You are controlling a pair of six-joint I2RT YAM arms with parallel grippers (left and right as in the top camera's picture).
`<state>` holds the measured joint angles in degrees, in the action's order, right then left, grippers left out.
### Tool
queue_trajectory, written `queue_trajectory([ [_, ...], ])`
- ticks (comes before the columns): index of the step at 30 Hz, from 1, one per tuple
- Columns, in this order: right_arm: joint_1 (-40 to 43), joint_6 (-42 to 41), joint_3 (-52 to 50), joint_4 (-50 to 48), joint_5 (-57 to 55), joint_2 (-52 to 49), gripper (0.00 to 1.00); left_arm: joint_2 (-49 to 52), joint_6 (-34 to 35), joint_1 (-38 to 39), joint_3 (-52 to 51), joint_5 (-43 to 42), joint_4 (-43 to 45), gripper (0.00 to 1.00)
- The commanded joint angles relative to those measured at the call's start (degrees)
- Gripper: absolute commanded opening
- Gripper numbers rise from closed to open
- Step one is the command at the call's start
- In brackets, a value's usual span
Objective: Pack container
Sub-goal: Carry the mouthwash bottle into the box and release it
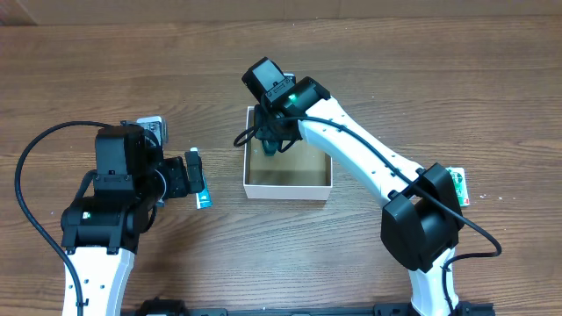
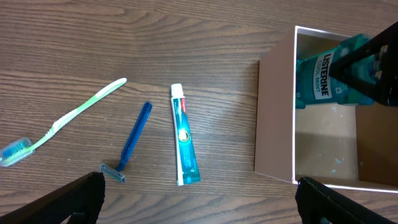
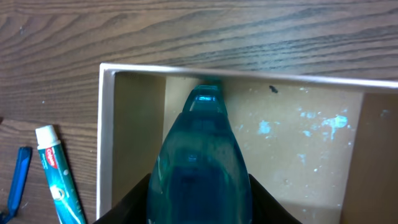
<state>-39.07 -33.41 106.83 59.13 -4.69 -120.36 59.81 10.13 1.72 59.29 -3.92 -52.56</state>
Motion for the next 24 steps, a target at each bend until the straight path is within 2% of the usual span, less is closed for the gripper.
queue_trajectory([
  [1, -1.0, 0.6, 1.6, -0.7, 0.7, 1.0, 0.04, 0.1, -1.1, -0.5, 1.6, -0.6, 0.1, 1.00],
  [4, -1.0, 0.6, 1.5, -0.8, 0.7, 0.7, 0.04, 0.1, -1.1, -0.5, 1.6, -0.6, 0.1, 1.00],
  [6, -1.0, 0.6, 1.1, -1.8, 0.7, 0.5, 0.08, 0.1, -1.1, -0.5, 1.6, -0.6, 0.0, 1.00],
  [8, -1.0, 0.6, 0.9, -2.4, 0.8, 0.5, 0.24, 0.1, -1.1, -0.5, 1.6, -0.6, 0.0, 1.00],
  [9, -1.0, 0.9, 0.9, -2.5, 0.8, 0.5, 0.37, 0.1, -1.1, -0.5, 1.6, -0.6, 0.0, 1.00],
  [10, -1.0, 2.0, 0.9, -2.6, 0.9, 0.5, 0.46, 0.1, -1.1, -0.5, 1.6, -0.6, 0.1, 1.00],
  [13, -1.0, 4.1, 0.9, -2.7, 1.0, 0.5, 0.58, 0.1, -1.1, -0.5, 1.6, -0.5, 0.0, 1.00],
  [16, -1.0, 4.5, 0.9, -2.7, 1.0, 0.5, 0.64, 0.1, -1.1, -0.5, 1.6, -0.6, 0.0, 1.00],
  [24, -1.5, 11.7, 1.1, -2.5, 3.1, 0.8, 0.66, 0.1, -1.1, -0.5, 1.6, -0.6, 0.1, 1.00],
])
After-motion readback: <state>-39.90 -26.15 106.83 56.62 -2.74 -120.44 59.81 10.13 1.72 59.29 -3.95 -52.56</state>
